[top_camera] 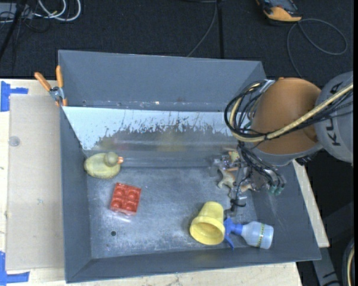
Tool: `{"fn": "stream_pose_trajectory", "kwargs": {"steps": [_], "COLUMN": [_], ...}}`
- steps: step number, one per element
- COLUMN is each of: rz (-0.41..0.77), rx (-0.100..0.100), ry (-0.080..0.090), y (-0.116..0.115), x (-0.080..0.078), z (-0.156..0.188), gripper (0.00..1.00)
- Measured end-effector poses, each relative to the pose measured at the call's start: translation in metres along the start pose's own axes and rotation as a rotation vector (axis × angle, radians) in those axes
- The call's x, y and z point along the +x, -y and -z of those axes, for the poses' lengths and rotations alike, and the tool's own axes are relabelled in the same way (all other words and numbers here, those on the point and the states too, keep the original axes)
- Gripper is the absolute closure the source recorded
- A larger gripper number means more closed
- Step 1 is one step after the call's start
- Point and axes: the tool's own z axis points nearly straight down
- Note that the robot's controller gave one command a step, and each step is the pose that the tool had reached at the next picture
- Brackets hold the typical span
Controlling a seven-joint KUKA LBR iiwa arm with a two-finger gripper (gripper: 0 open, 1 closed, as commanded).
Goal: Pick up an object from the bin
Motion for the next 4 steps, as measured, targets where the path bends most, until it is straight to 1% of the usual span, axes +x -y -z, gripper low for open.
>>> {"fn": "stream_pose_trajectory", "kwargs": {"steps": [1,2,3,4], "rz": [0.298,0.233,0.356,0.680], "rx": [0.003,0.001,0.001,0.005], "ry": [0.007,0.004,-0.011,0.008], "y": [-0.005,0.019,0.018,-0.019], "x": [0.016,0.019,0.019,0.026], "z": [-0.035,-0.090,-0.110,-0.102], "gripper": [0.00,0.00,0.00,0.00]}}
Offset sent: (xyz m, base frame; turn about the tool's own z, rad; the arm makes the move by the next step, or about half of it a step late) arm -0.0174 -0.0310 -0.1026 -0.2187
